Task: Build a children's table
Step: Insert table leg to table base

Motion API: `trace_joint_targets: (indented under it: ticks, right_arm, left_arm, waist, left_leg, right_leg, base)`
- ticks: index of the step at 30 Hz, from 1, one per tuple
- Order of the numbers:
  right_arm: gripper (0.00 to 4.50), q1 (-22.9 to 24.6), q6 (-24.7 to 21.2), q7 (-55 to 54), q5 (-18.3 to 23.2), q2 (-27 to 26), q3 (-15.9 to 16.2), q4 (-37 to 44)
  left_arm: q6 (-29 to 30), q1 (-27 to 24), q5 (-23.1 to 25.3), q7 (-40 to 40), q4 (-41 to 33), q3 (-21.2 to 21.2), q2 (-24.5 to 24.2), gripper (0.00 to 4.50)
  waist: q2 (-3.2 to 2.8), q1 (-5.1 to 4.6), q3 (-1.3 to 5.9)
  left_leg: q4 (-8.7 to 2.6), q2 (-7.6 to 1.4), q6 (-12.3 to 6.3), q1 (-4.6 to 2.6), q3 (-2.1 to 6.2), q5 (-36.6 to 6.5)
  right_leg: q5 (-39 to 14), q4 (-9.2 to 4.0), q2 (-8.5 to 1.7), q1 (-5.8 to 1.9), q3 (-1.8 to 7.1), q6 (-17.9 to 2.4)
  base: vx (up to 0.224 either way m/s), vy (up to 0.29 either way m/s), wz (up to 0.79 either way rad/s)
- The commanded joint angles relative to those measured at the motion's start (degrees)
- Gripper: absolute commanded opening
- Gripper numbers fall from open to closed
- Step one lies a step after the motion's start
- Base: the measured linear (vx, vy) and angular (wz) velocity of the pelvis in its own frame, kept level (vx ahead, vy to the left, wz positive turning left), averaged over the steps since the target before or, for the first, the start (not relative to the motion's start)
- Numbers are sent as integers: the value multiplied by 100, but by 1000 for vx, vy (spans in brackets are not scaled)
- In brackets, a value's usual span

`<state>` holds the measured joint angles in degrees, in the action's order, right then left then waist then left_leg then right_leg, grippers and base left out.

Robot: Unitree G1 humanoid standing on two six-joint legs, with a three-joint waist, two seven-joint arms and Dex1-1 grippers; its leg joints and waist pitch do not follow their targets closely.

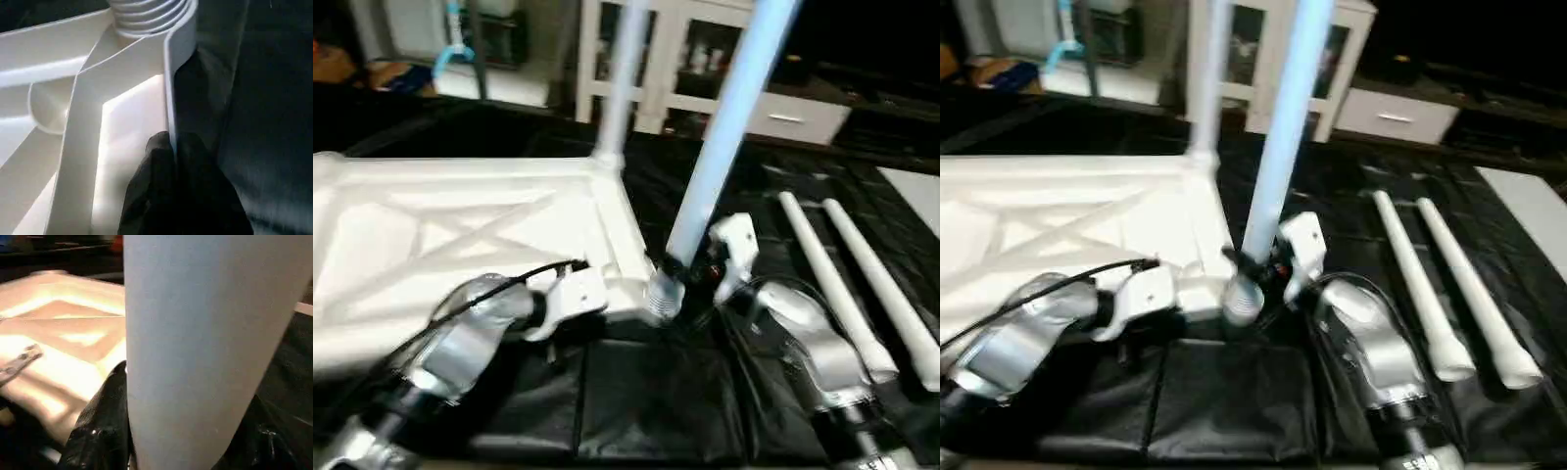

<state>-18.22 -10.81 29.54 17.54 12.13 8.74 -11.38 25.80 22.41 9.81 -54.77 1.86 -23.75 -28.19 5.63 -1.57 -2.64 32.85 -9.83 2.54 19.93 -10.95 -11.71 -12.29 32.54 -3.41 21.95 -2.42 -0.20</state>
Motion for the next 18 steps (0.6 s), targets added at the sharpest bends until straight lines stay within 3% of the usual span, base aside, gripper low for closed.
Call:
trace_joint_targets:
  ticks: [1,3,5,6,8,9,12,15,18]
  right_arm:
    - [182,162,-424,-1797,-1038,245,-652,-1593]
    - [182,99,-414,-2073,-1097,198,-705,-1673]
    - [182,-74,-309,-3044,-1175,-36,-968,-1895]
    - [182,-114,-277,-3321,-1170,-115,-1065,-1940]
    - [182,-267,-162,-4092,-1057,-383,-1317,-2146]
    - [182,-267,-162,-4092,-1057,-383,-1317,-2146]
    - [182,-429,7,-4585,-1099,-492,-1363,-2413]
    - [182,-597,265,-5091,-1125,-515,-1404,-2659]
    - [182,-647,321,-5190,-1081,-523,-1421,-2696]
  left_arm:
    - [475,220,131,241,83,-31,242,0]
    - [541,318,172,370,147,-14,359,0]
    - [914,639,229,1028,430,185,924,0]
    - [1006,728,255,1223,514,241,1077,0]
    - [1302,1090,286,1842,872,428,1587,0]
    - [1302,1090,286,1842,872,428,1587,0]
    - [1457,1306,303,2131,1021,521,1866,0]
    - [1594,1428,361,2211,1035,444,1969,0]
    - [1663,1425,329,2185,1038,427,1951,0]
  waist:
    - [-183,-94,-2]
    - [-177,-113,5]
    - [-185,-138,-14]
    - [-193,-122,-10]
    - [-188,-141,-9]
    - [-211,-136,-6]
    - [-204,-151,-14]
    - [-193,-139,-32]
    - [-195,-113,-28]
  left_leg:
    - [-617,-391,654,-115,404,-3694]
    - [-601,-364,633,-139,429,-3876]
    - [-603,-356,624,-161,451,-3980]
    - [-570,-341,607,-249,426,-4048]
    - [-600,-352,563,-190,446,-4003]
    - [-603,-354,554,-198,422,-3971]
    - [-618,-358,547,-119,412,-3843]
    - [-594,-346,548,-161,387,-3755]
    - [-586,-343,446,-83,378,-3404]
  right_leg:
    - [-3473,-564,-489,140,222,-278]
    - [-3457,-612,-475,135,167,-224]
    - [-3450,-641,-478,147,129,-218]
    - [-3434,-687,-466,203,102,-217]
    - [-3214,-676,-477,124,64,-250]
    - [-3000,-675,-475,130,50,-278]
    - [-2744,-656,-532,76,27,-328]
    - [-2717,-674,-549,141,35,-347]
    - [-2570,-642,-587,88,100,-382]
  base:
    - [0,0,0]
    - [-31,13,-5]
    - [-65,26,-8]
    - [-55,24,-1]
    - [-51,28,1]
    - [0,0,0]
    - [0,0,0]
    - [0,0,0]
    - [0,0,0]
